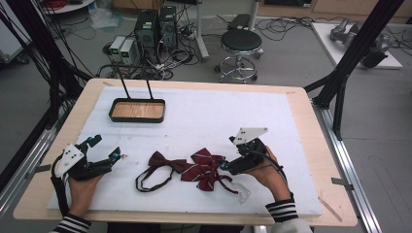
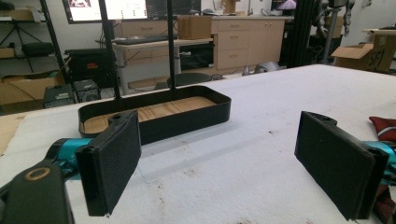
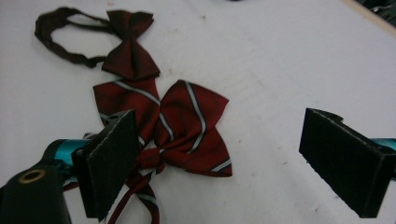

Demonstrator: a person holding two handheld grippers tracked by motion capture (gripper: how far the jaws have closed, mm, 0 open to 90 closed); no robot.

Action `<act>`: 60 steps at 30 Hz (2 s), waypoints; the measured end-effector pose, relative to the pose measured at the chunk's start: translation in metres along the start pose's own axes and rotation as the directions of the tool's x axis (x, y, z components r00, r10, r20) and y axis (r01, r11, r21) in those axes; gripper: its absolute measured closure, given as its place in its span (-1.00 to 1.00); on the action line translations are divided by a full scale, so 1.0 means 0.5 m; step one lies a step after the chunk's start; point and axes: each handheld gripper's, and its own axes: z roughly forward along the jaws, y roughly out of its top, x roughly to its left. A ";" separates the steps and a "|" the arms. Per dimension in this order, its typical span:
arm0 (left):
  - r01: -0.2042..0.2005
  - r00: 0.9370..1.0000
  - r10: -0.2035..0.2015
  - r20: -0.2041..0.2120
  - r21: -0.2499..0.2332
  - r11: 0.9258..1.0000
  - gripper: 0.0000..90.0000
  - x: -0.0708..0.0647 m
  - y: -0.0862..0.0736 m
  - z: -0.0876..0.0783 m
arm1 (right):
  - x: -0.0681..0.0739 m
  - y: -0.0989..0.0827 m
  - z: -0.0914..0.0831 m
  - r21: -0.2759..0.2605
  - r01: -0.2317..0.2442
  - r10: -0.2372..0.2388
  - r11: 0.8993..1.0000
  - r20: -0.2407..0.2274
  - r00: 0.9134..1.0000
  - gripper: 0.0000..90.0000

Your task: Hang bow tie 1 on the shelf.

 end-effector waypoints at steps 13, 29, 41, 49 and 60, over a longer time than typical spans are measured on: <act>0.000 1.000 0.000 0.001 0.001 1.000 -0.67 0.000 0.000 0.000 | -0.002 -0.006 0.044 0.124 0.037 -0.028 0.992 -0.070 0.997 -0.66; 0.008 1.000 -0.008 0.005 -0.003 1.000 -0.67 0.001 0.000 0.000 | -0.031 -0.018 0.087 0.214 -0.051 0.064 0.976 -0.051 0.997 -0.48; 0.007 1.000 -0.007 0.005 -0.002 1.000 -0.67 0.001 0.000 0.000 | -0.029 -0.015 0.113 0.266 -0.059 0.090 0.962 -0.106 0.990 -0.43; 0.007 1.000 -0.007 0.003 -0.002 1.000 -0.67 0.001 0.000 0.001 | -0.025 -0.017 0.118 0.291 -0.044 0.086 0.956 -0.135 0.987 -0.28; 0.005 1.000 -0.005 0.003 0.000 1.000 -0.67 0.001 0.000 0.001 | -0.021 -0.019 0.117 0.343 -0.035 0.088 0.939 -0.140 0.986 0.22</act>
